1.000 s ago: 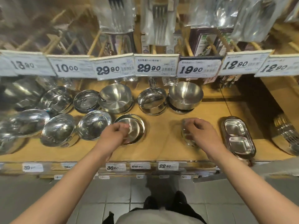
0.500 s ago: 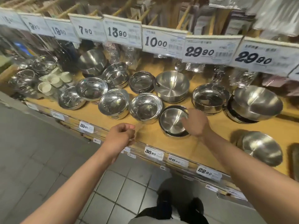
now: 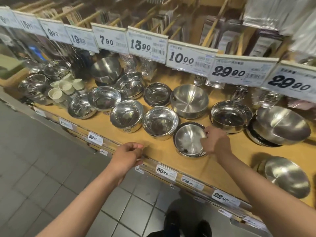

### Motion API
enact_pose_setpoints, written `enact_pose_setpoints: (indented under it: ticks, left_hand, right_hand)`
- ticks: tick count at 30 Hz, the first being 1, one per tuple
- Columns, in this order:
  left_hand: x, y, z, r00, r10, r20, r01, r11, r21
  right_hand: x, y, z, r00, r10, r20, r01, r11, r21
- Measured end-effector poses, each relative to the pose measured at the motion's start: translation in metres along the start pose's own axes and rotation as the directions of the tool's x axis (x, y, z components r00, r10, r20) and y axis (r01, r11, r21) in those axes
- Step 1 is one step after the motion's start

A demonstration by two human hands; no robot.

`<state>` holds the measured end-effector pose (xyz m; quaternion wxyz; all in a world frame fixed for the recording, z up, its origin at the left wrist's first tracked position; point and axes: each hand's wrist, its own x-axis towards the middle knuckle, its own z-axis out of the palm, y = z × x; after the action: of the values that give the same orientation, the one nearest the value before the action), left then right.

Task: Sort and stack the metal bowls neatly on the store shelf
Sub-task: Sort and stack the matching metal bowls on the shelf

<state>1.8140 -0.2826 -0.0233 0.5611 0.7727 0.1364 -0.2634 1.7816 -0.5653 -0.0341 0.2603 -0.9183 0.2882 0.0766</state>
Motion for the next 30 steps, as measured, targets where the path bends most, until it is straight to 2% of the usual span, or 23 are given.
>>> enact_pose_setpoints:
  ticks: [6, 8, 10, 12, 17, 22, 27, 30]
  left_hand:
    - [0.001, 0.005, 0.006, 0.999, -0.014, 0.031, 0.014, 1.000, -0.013]
    - [0.000, 0.006, 0.006, 0.999, -0.017, 0.041, 0.018, 1.000, -0.024]
    - [0.000, 0.008, 0.005, 0.999, -0.016, 0.052, 0.018, 0.999, -0.037]
    - [0.000, 0.010, 0.004, 0.998, -0.011, 0.060, 0.015, 0.998, -0.055]
    - [0.001, 0.019, 0.011, 0.996, 0.000, 0.091, 0.005, 0.998, -0.058]
    - [-0.003, 0.035, 0.051, 0.975, 0.028, 0.219, -0.019, 0.999, -0.044]
    - [-0.024, 0.059, 0.119, 0.895, 0.040, 0.444, -0.031, 0.999, -0.027]
    - [-0.037, 0.073, 0.165, 0.827, 0.087, 0.555, -0.158, 0.984, 0.080]
  right_hand:
    - [-0.011, 0.016, -0.004, 0.991, -0.054, -0.121, 0.093, 0.932, 0.350]
    - [-0.014, 0.017, -0.008, 0.997, -0.011, -0.076, 0.043, 0.897, 0.440]
    - [-0.017, 0.018, -0.013, 0.997, 0.073, 0.021, -0.072, 0.820, 0.568]
    - [-0.022, 0.022, -0.019, 0.992, 0.096, 0.087, -0.129, 0.754, 0.644]
    - [-0.046, 0.043, -0.041, 0.986, 0.128, 0.105, -0.165, 0.706, 0.688]
    - [-0.070, 0.080, -0.066, 0.969, 0.232, 0.083, -0.210, 0.601, 0.771]
    - [-0.095, 0.126, -0.094, 0.951, 0.308, -0.017, -0.189, 0.625, 0.757]
    - [-0.111, 0.150, -0.105, 0.943, 0.328, -0.060, -0.180, 0.652, 0.736]
